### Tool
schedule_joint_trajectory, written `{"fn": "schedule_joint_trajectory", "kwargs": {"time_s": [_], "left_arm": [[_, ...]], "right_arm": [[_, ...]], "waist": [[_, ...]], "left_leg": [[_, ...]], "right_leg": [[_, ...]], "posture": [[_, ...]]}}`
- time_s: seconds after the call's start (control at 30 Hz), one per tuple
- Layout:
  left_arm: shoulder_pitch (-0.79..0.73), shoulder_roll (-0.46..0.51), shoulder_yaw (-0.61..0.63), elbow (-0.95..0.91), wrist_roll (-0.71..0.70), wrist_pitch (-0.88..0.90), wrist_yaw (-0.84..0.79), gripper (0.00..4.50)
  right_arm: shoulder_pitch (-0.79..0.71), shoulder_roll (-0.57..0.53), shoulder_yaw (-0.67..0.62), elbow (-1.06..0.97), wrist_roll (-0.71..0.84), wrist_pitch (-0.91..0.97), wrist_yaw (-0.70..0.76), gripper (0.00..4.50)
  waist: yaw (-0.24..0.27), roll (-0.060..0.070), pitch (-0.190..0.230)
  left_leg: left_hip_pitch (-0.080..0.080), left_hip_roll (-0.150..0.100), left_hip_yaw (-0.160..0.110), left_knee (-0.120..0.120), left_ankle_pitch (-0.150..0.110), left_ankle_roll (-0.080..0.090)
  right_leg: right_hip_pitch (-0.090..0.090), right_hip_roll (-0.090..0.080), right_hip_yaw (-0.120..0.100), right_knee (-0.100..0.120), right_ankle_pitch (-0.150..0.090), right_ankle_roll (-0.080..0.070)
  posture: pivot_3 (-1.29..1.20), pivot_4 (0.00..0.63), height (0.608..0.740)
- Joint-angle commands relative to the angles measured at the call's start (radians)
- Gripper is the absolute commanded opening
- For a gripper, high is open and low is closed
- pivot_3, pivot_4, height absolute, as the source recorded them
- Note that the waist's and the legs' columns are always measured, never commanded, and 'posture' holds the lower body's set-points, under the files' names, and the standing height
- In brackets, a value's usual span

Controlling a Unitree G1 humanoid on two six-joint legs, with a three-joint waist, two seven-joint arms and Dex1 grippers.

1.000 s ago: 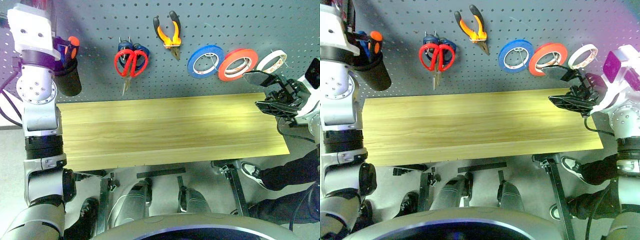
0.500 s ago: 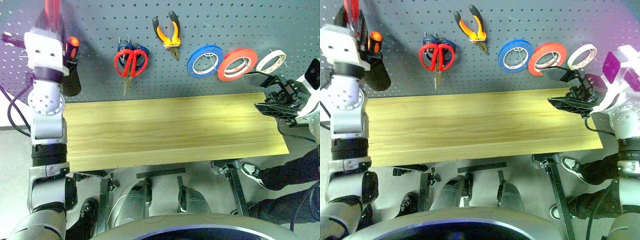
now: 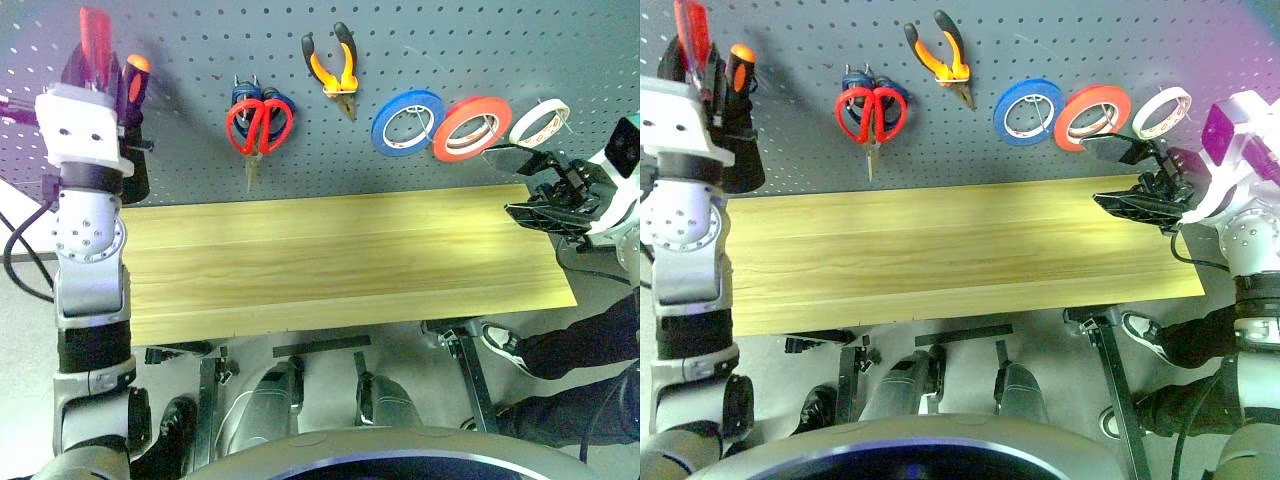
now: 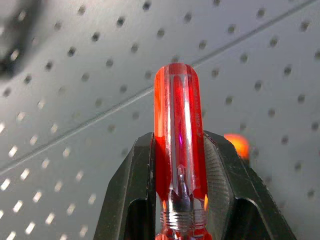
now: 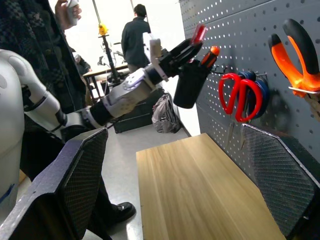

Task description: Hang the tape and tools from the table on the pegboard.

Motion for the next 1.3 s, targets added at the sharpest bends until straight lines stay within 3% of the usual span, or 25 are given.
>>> {"fn": "schedule_joint_trajectory", "kwargs": {"time_s": [0.03,0.6,0.97,1.3], "left_arm": [[0.045,-0.002,0.049,-0.105,-0.008,0.037,0.012,0.95],[0.147,-0.04,0.1,-0.065,-0.06,0.063,0.018,0.95],[0.135,-0.056,0.121,-0.055,-0.113,0.092,0.02,4.47],[0.142,-0.079,0.102,-0.189,-0.219,0.158,-0.029,4.47]], "right_arm": [[-0.023,-0.012,-0.011,0.006,0.004,-0.018,0.006,4.5],[-0.038,-0.019,0.02,0.026,-0.004,-0.029,0.006,4.5],[-0.034,-0.02,0.027,0.026,-0.009,-0.034,0.006,4.5],[-0.041,-0.019,0.039,0.03,-0.008,-0.037,0.006,4.5]], "waist": [[0.0,0.0,0.0],[-0.025,0.0,0.0],[-0.02,0.0,0.0],[-0.02,0.0,0.0]], "left_leg": [[0.0,0.0,0.0,0.0,0.0,0.0],[0.002,0.001,0.003,-0.002,-0.001,0.0],[0.003,0.001,0.004,-0.001,-0.002,-0.002],[0.003,0.001,0.004,-0.001,-0.002,-0.002]], "right_leg": [[0.0,0.0,0.0,0.0,0.0,0.0],[-0.001,-0.001,0.001,0.0,0.0,0.0],[-0.001,-0.001,0.001,0.001,0.001,-0.002],[0.0,-0.001,0.001,0.001,0.001,-0.002]], "posture": [[0.04,0.253,0.74],[0.04,0.26,0.74],[0.03,0.258,0.74],[0.04,0.259,0.74]]}}
